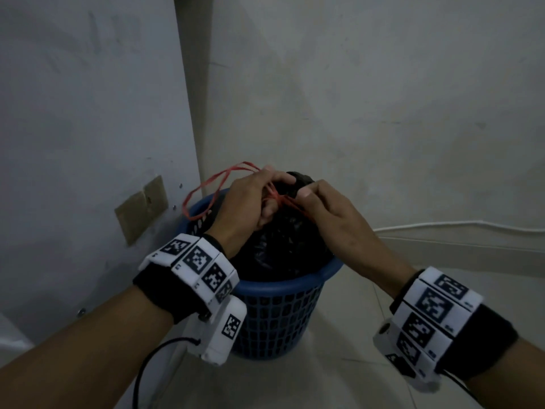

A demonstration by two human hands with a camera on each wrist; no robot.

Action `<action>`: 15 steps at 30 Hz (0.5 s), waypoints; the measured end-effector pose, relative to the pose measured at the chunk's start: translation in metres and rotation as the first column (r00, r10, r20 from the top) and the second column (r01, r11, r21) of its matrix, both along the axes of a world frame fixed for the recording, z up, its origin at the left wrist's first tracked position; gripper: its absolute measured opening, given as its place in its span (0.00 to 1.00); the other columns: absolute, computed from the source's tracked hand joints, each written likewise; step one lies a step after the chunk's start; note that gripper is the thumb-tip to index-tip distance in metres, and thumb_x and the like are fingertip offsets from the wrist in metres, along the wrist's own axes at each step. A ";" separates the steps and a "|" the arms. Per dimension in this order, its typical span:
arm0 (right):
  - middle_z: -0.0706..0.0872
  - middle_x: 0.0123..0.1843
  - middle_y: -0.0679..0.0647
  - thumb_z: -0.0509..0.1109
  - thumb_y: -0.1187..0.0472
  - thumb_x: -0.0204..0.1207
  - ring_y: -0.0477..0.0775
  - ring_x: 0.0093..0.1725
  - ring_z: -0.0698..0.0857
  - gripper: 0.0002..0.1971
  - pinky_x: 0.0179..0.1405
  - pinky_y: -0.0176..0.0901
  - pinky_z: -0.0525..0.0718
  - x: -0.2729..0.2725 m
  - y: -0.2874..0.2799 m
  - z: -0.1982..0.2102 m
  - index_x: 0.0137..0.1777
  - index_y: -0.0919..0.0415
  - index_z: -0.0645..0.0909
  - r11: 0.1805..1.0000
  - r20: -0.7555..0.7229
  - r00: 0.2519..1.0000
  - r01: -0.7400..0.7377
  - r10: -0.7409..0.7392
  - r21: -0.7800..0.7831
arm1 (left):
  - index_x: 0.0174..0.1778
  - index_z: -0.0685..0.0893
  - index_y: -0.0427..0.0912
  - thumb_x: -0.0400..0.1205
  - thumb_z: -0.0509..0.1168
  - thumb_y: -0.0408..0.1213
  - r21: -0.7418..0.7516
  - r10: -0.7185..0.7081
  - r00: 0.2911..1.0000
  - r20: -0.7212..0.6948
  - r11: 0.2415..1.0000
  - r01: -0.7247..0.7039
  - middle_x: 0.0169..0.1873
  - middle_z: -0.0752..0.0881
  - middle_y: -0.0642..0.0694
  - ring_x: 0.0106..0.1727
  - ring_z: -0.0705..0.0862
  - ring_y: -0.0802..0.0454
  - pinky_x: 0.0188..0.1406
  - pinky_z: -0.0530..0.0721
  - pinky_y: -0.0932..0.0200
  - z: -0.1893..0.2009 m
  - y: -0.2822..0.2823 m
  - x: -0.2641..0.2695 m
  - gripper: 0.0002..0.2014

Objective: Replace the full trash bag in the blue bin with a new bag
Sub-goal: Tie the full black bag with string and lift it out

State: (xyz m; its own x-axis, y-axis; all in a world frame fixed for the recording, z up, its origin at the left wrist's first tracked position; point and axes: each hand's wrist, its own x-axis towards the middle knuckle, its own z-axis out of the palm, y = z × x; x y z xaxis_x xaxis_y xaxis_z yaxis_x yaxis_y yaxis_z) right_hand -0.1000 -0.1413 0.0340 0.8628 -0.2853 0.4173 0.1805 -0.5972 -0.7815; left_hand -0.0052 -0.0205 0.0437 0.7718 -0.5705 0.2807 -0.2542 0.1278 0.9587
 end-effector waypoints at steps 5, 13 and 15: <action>0.88 0.36 0.52 0.67 0.50 0.82 0.47 0.36 0.86 0.11 0.33 0.40 0.82 0.002 0.009 -0.006 0.43 0.55 0.84 1.000 -0.007 1.000 -0.019 0.019 -0.020 | 0.54 0.87 0.42 0.90 0.48 0.43 0.048 0.057 0.983 0.174 0.997 -0.066 0.16 0.77 0.56 0.22 0.74 0.63 0.27 0.74 0.71 -0.001 -0.003 -0.006 0.21; 0.90 0.49 0.39 0.74 0.51 0.76 0.36 0.50 0.88 0.11 0.50 0.32 0.85 0.003 0.008 -0.010 0.57 0.49 0.87 0.999 0.014 1.000 0.021 -0.021 0.046 | 0.68 0.82 0.40 0.88 0.54 0.40 0.066 -0.141 0.976 0.163 0.989 0.132 0.50 0.90 0.51 0.52 0.89 0.58 0.55 0.86 0.61 0.002 0.003 -0.007 0.17; 0.91 0.39 0.43 0.74 0.56 0.77 0.39 0.41 0.89 0.05 0.41 0.32 0.84 0.004 0.008 -0.009 0.46 0.54 0.90 0.998 0.058 0.998 0.012 -0.016 0.068 | 0.71 0.79 0.45 0.88 0.56 0.40 0.049 -0.133 0.980 0.146 0.991 0.127 0.42 0.91 0.51 0.38 0.86 0.69 0.40 0.85 0.68 0.004 0.005 -0.008 0.17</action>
State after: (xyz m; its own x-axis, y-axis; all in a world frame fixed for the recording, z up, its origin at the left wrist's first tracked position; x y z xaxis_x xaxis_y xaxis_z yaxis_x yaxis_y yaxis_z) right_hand -0.0964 -0.1335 0.0250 0.8330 -0.3266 0.4465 0.2193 -0.5460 -0.8086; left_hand -0.0131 -0.0155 0.0473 0.6415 -0.6762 0.3622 -0.3781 0.1321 0.9163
